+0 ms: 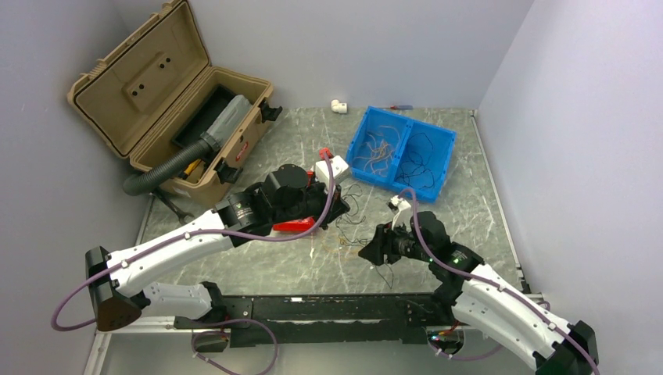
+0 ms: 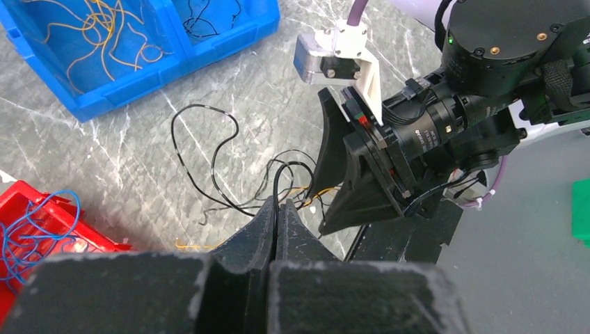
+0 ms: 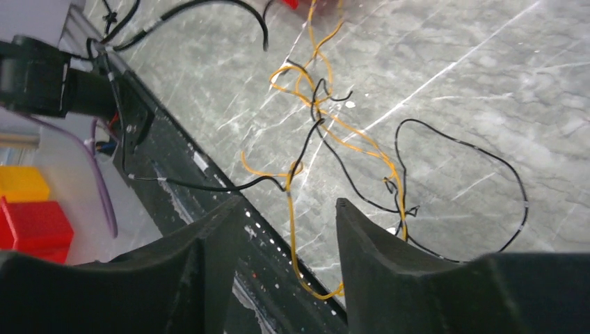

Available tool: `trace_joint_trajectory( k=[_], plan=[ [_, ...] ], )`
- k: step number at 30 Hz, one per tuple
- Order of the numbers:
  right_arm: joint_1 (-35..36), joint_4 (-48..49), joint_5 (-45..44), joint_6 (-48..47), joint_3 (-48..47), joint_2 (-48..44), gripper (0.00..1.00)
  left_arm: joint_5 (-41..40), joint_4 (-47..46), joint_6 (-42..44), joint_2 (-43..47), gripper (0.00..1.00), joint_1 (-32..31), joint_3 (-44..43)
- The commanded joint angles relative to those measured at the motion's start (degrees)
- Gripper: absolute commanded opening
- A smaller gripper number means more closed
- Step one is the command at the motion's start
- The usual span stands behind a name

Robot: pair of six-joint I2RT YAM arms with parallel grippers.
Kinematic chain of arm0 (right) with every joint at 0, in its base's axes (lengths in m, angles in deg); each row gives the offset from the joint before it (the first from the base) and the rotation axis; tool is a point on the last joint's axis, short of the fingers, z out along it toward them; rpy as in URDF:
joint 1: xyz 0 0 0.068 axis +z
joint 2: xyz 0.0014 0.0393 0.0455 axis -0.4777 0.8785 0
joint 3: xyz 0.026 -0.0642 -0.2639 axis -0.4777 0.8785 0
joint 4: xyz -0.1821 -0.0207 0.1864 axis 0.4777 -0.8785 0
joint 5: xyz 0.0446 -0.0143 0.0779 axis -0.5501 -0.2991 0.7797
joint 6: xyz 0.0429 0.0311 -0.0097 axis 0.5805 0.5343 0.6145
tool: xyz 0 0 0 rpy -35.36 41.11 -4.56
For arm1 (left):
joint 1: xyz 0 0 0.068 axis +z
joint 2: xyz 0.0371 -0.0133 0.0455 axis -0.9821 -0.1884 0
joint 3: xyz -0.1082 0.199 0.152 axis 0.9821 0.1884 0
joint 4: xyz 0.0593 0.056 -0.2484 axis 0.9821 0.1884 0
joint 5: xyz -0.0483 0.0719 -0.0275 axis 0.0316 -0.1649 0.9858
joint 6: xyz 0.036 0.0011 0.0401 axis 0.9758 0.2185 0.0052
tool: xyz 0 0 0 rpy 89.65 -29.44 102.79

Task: Untangle the cables
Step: Untie the cable.

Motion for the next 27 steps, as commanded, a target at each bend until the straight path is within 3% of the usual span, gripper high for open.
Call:
trace_joint_trajectory(
  k=[1, 3, 5, 9, 10, 14, 17, 22, 27],
  plan=[
    [0.53, 1.48, -5.31, -0.80, -3.12, -1.47, 0.49, -1.41, 0.58, 1.52, 0.63, 0.00, 0.07, -2.91],
    [0.63, -0.62, -6.68, -1.12, -3.65, -2.49, 0.46, -1.90, 1.48, 1.98, 0.56, 0.00, 0.20, -3.34],
    [0.55, -2.45, -7.66, -1.47, -4.12, -3.12, 0.37, -2.02, 2.14, 2.20, 0.37, 0.00, 0.44, -3.71],
    [0.59, -4.13, -9.74, -0.89, -4.90, -3.66, 0.03, -2.12, 2.59, 2.55, 0.44, 0.00, 0.85, -4.03],
    [0.55, -4.80, -10.91, -0.59, -5.39, -3.67, 0.00, -2.60, 2.79, 2.65, 0.62, 0.00, 0.90, -4.15],
    [0.59, -8.94, -20.85, 2.05, -8.08, -5.41, 0.00, -6.83, 5.79, 3.19, 2.87, 0.00, 1.52, -4.34],
    [0.54, -14.86, -36.37, 7.88, -10.56, -7.45, 0.00, -12.27, 10.42, 3.38, 6.42, 0.00, 3.00, -4.47],
    [0.51, -33.52, -59.20, 23.52, -17.33, -5.16, 0.00, -23.65, 18.47, 2.00, 15.81, 0.00, 8.24, -3.16],
    [0.55, -46.79, -69.93, 38.06, -22.52, 1.38, 0.00, -35.11, 23.51, 1.60, 25.43, 0.00, 12.23, -2.21]
  ],
)
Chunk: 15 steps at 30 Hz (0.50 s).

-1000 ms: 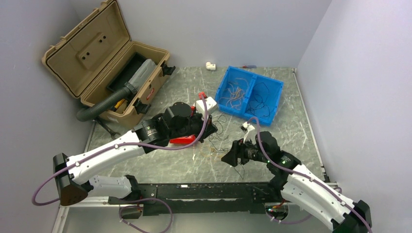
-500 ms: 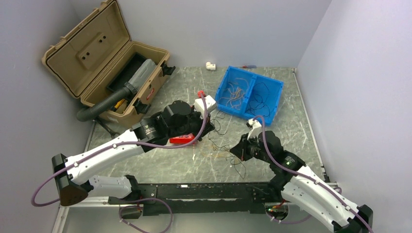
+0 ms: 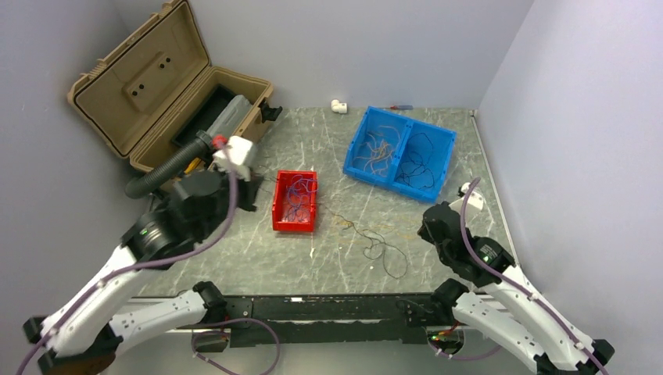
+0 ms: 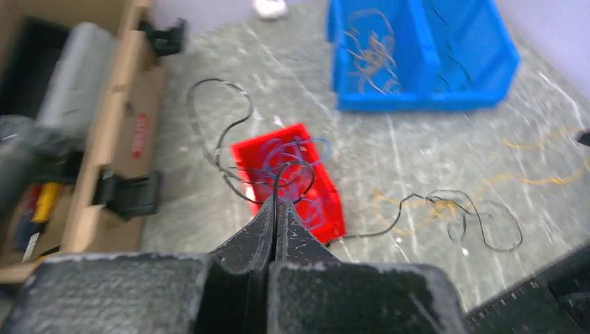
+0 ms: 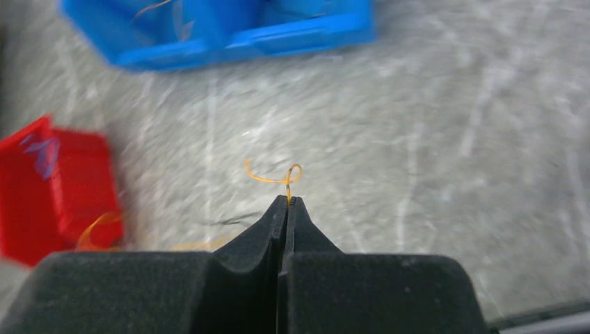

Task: Untangle the cables
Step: Untie the cable.

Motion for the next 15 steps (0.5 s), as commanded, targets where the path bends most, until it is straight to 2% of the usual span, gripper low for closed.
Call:
trace_joint_trajectory(
  k=[1, 3, 7, 12, 15],
  plan=[
    [0.27, -18.06, -16.74, 17.99, -5.45, 5.71, 0.00, -13.53, 6.36, -0.62, 7.20, 0.00, 2.09, -0.88],
    [0.28, -23.10, -18.92, 23.30, -7.81, 7.63, 0.00, -16.60, 7.53, -0.33, 9.54, 0.00, 2.15, -1.88],
    [0.29, -22.82, -19.52, 21.48, -8.69, 6.46, 0.00, -19.58, 8.31, 0.03, 12.24, 0.00, 2.13, -3.33],
    [0.27, -12.74, -15.11, 10.45, -6.36, 1.41, 0.00, -20.69, 6.57, 0.84, 14.20, 0.00, 2.12, -3.34],
    [0.27, -1.90, -5.11, -3.34, -4.14, -1.53, 0.00, -15.51, 2.75, 2.46, 15.02, 0.00, 2.15, -2.17]
  ],
)
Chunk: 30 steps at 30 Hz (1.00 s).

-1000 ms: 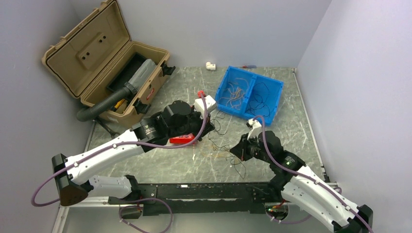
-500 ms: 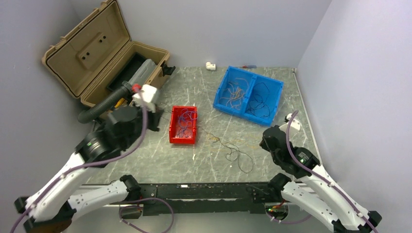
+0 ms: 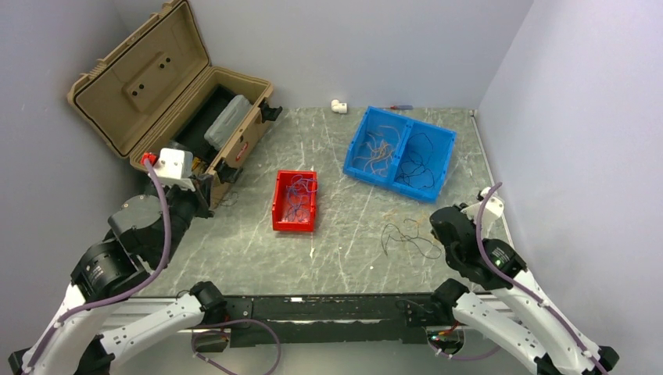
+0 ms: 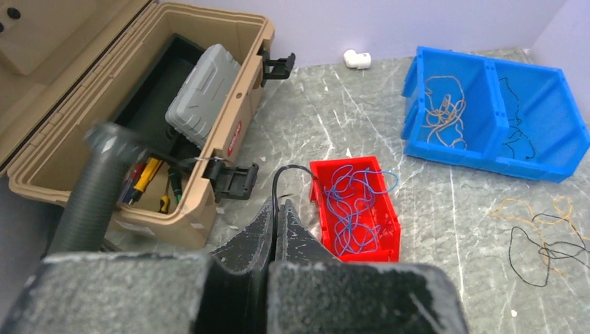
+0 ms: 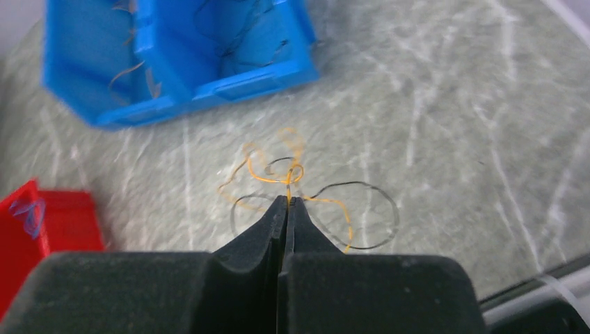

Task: Untangle the cables
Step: Untie the cable, then place the cable in the bin.

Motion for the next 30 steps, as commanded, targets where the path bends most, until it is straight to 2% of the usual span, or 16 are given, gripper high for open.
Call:
trace_joint_trajectory(
  k=[1, 5, 6, 10, 13, 17, 18, 20, 21, 22, 23, 26, 30],
  plan=[
    [0.31, 16.34, 13.63, -19.43, 2.83, -3.85, 0.00, 5.36, -6.13, 2.69, 1.64, 0.00, 0.19, 0.47],
    [0.24, 29.89, 34.79, -31.60, 6.67, -6.04, 0.00, 18.32, -12.67, 4.33, 1.08, 0.00, 0.21, 2.22],
    [0.33, 32.80, 42.37, -33.41, 7.28, -6.12, 0.00, 21.28, -13.39, 4.58, 0.12, 0.00, 0.22, 1.92],
    [0.29, 41.53, 61.36, -37.19, 8.01, -3.36, 0.00, 28.66, -13.65, 4.85, -5.11, 0.00, 0.19, -1.41],
    [0.35, 44.18, 69.08, -38.17, 7.43, 0.70, 0.00, 31.92, -14.06, 4.67, -8.13, 0.00, 0.17, -4.06],
    [0.33, 46.44, 71.42, -38.12, 8.04, 2.68, 0.00, 35.10, -16.15, 4.38, -10.61, 0.00, 0.20, -6.14],
    [0.35, 46.86, 71.38, -38.11, 8.30, 2.78, 0.06, 35.88, -16.47, 4.17, -11.30, 0.00, 0.20, -6.61],
    [0.38, 46.67, 69.74, -37.95, 8.46, 2.58, 0.61, 37.29, -17.20, 3.84, -12.51, 0.00, 0.17, -7.20],
    [0.32, 46.41, 68.06, -37.93, 8.47, 2.36, 0.77, 38.19, -17.69, 3.67, -13.27, 0.00, 0.17, -7.25],
    [0.36, 46.14, 66.80, -38.14, 8.55, 1.86, 0.84, 39.11, -18.36, 3.45, -13.86, 0.00, 0.17, -7.14],
    [0.35, 45.89, 65.71, -38.29, 8.55, 1.26, 0.88, 39.87, -19.07, 3.17, -14.35, 0.00, 0.19, -7.03],
    [0.39, 44.59, 62.14, -38.89, 8.33, -0.12, 0.89, 41.61, -20.76, 2.50, -16.16, 0.00, 0.19, -6.75],
    [0.34, 39.54, 49.91, -36.78, 7.27, -0.97, 0.89, 43.26, -24.31, 1.84, -19.21, 0.00, 0.20, -5.86]
  ],
)
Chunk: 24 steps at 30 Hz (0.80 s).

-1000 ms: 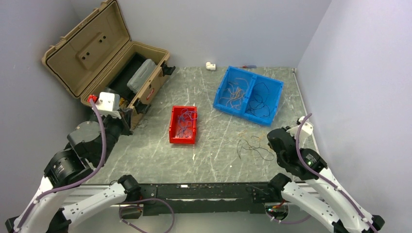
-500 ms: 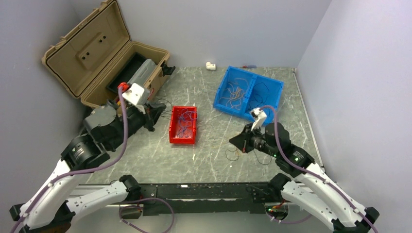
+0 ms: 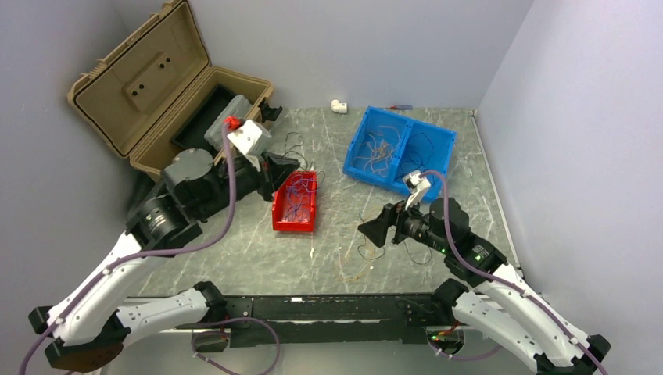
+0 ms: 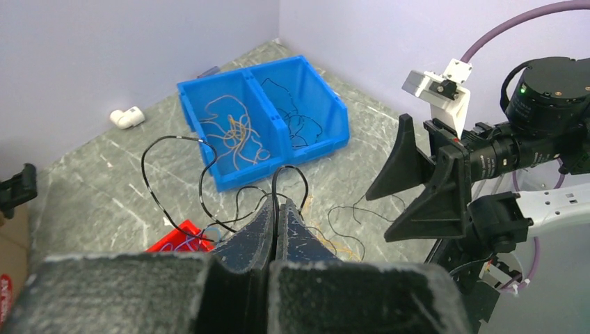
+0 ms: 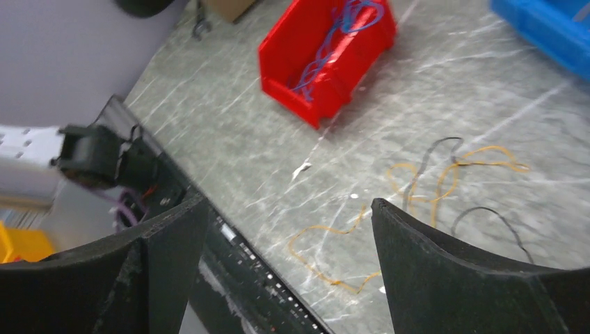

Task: Untangle the cables
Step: Place the cable in the bin.

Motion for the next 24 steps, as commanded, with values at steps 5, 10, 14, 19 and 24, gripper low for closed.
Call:
trace_joint_trajectory(
  k=[5, 10, 14, 19, 24],
  plan=[
    [0.26, -19.08, -42.40, 13.53, -4.78, -0.86, 0.88, 2.46, -10.93, -2.25, -10.15, 0.00, 0.20, -0.82],
    [0.12, -30.37, -56.26, 23.51, -8.39, -2.25, 0.88, 7.49, -16.49, -4.99, -20.06, 0.00, 0.20, -4.58],
    [0.28, -36.10, -63.73, 28.07, -10.22, -5.01, 0.88, 11.93, -23.11, -7.93, -26.95, 0.00, 0.17, -7.09],
    [0.24, -42.62, -70.13, 31.84, -13.04, -6.49, 0.88, 17.68, -30.11, -10.96, -36.77, 0.00, 0.07, -12.28],
    [0.23, -41.63, -71.97, 29.69, -14.22, -8.07, 0.88, 21.54, -32.46, -14.06, -47.03, 0.00, 0.03, -19.68]
  ],
)
